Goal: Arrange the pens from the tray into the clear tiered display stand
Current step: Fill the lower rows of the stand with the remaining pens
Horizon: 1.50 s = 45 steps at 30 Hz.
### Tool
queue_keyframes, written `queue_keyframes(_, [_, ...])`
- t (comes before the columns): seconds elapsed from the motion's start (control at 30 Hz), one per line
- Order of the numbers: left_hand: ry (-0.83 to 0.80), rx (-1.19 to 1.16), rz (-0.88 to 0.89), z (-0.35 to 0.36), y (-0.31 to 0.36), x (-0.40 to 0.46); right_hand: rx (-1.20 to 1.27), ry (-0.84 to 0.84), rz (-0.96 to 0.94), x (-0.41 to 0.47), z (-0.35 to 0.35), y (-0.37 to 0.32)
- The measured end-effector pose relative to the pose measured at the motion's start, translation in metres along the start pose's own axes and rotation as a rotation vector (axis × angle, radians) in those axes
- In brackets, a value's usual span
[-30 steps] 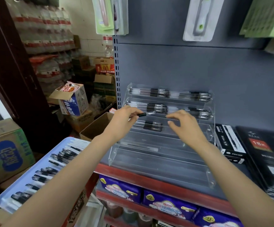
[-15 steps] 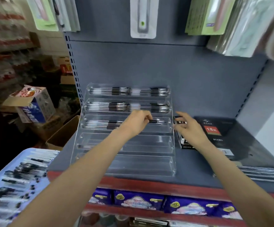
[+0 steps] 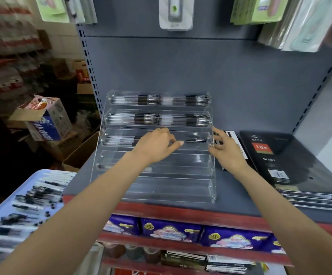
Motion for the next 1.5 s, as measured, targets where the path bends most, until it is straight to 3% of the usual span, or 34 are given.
queue_keyframes(0.1, [-0.013, 0.089, -0.011, 0.0, 0.003, 0.006, 0.018, -0.008, -0.003, -0.001, 0.0, 0.001])
queue_keyframes(0.23, [0.091, 0.085, 0.041, -0.003, 0.007, 0.005, 0.02, -0.018, 0.01, 0.001, 0.001, 0.002])
queue_keyframes(0.43, [-0.018, -0.01, -0.002, 0.012, 0.001, 0.008, 0.015, 0.007, 0.004, 0.003, 0.003, 0.006])
queue_keyframes(0.63, [-0.022, -0.037, -0.02, 0.01, 0.001, 0.008, -0.021, -0.011, 0.001, 0.002, 0.001, 0.004])
queue_keyframes(0.73, [0.081, -0.098, -0.008, 0.001, -0.007, 0.0, -0.145, 0.12, -0.047, -0.009, -0.003, -0.006])
queue_keyframes(0.87, [0.308, -0.186, -0.008, -0.025, -0.022, -0.027, -0.324, 0.325, -0.296, -0.04, 0.009, -0.047])
queue_keyframes(1.03, [0.477, -0.181, -0.08, -0.054, -0.051, -0.091, -0.336, 0.105, -0.374, -0.055, 0.082, -0.096])
queue_keyframes(1.2, [0.59, -0.244, -0.243, -0.065, -0.11, -0.187, -0.372, -0.103, -0.448, -0.083, 0.198, -0.14])
queue_keyframes(1.33, [0.529, -0.199, -0.439, -0.057, -0.179, -0.276, -0.396, -0.279, -0.477, -0.11, 0.312, -0.166])
queue_keyframes(1.5, [0.32, -0.26, -0.601, -0.017, -0.274, -0.373, -0.501, -0.423, -0.374, -0.124, 0.447, -0.162])
Point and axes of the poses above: each hand's wrist, its own x-axis towards the middle knuckle, its own z-axis out of the palm, y = z × x, the point moved 7 cm from there along x, towards the middle knuckle, and after that the axes turned 14 degrees about z, right-handed, at the moved point
